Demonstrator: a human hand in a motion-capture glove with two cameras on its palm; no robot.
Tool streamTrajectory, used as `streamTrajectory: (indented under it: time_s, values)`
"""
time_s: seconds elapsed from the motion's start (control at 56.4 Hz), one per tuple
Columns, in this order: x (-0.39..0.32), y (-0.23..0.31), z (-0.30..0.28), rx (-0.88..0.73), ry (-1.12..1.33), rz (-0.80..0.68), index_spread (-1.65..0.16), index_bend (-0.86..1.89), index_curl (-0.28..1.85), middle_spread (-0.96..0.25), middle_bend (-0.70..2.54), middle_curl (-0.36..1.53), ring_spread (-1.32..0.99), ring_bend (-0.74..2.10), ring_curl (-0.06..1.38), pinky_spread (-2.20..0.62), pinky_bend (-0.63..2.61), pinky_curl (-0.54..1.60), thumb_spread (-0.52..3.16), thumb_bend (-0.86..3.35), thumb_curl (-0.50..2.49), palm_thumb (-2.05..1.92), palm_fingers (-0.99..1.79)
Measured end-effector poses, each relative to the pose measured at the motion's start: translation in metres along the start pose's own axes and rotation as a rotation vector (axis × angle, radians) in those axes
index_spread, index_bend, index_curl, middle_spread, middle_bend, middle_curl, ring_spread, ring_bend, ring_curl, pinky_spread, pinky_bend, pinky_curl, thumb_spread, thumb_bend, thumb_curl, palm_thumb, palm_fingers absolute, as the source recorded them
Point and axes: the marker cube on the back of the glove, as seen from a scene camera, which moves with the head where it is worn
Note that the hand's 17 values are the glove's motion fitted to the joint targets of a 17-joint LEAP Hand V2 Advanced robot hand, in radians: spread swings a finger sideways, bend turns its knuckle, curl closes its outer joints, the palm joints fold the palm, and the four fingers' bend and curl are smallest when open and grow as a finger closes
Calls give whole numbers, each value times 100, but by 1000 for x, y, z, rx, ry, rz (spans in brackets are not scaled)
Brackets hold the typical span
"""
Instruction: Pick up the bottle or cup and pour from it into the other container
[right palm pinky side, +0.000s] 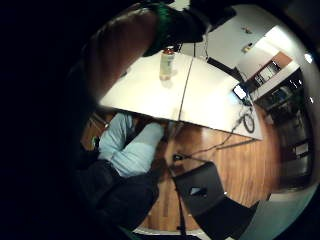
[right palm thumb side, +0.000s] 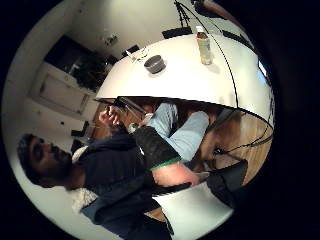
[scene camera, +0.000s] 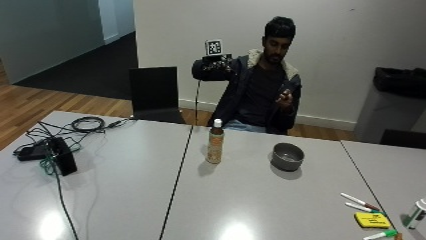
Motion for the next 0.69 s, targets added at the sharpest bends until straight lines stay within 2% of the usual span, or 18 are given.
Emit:
streamTrajectory:
  time_s: [0.053, 0.142, 0.213, 0.266, 0.319, 0.373, 0.461, 0.55, 0.621, 0.692]
  values:
    - [2, 3, -1, -44, -5, -64, -23, 34, 12, 11, 25, 8, 12, 13, 1, 23, 39, 12, 52, 13, 10, 26, 37]
    - [-2, -9, 3, -15, 1, -10, -30, 34, 19, 15, 25, 13, 16, 14, 3, 31, 41, 17, 72, 9, 15, 29, 34]
    - [-7, -4, 3, -34, 0, 112, -33, 34, 22, 17, 25, 16, 18, 15, 4, 35, 41, 20, 81, 7, 18, 30, 32]
    - [-4, 1, 3, -62, 1, 31, -34, 34, 24, 18, 25, 17, 20, 15, 4, 36, 41, 22, 86, 4, 20, 31, 31]
    - [1, -10, 6, -14, 6, -61, -35, 33, 25, 18, 25, 19, 20, 15, 4, 37, 40, 22, 89, 2, 22, 32, 30]
    - [1, -18, 9, 36, 9, 17, -35, 32, 26, 19, 24, 20, 21, 15, 4, 38, 40, 23, 91, 0, 23, 32, 30]
    - [14, -19, 9, -79, -3, -105, -36, 31, 28, 19, 24, 22, 22, 15, 5, 39, 40, 25, 93, -2, 26, 33, 30]
    - [26, -43, 23, -82, -30, -67, -36, 29, 29, 19, 23, 24, 22, 16, 5, 40, 39, 26, 93, -2, 28, 35, 29]
    - [34, -75, 46, -22, -82, 27, -36, 27, 30, 19, 23, 25, 22, 16, 6, 40, 39, 27, 91, -2, 30, 37, 28]
    - [47, -95, 68, -59, -146, -41, -36, 24, 30, 20, 21, 26, 23, 15, 6, 40, 41, 29, 90, -2, 32, 40, 26]
